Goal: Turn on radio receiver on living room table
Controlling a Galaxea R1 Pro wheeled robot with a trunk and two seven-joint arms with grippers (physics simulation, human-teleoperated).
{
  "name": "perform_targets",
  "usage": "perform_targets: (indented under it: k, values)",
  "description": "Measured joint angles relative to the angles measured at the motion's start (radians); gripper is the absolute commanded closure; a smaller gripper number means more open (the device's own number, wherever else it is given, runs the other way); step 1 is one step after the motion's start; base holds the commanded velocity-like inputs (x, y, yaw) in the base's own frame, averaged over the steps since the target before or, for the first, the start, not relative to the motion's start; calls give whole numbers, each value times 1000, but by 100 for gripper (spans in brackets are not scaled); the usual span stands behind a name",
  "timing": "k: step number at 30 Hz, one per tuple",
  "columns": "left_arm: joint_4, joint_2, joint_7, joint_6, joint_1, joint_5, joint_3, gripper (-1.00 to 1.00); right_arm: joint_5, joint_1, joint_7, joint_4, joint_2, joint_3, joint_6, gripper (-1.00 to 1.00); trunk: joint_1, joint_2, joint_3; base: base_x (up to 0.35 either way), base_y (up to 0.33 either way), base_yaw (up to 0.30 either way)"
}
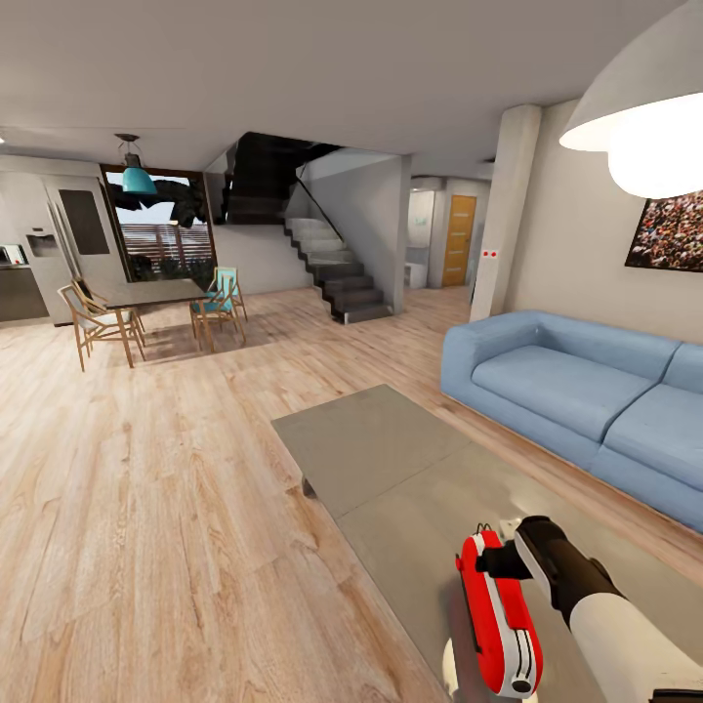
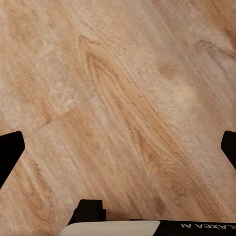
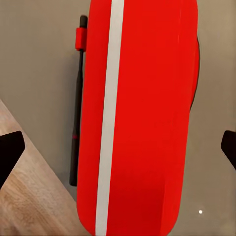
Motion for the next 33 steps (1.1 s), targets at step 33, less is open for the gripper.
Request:
perform_targets:
  k: [33]
  values:
    - [-9, -8, -7, -1, 0, 12, 0, -100, 2, 0, -3, 11, -3, -9, -10, -100, 0, 0, 0, 0, 0, 0]
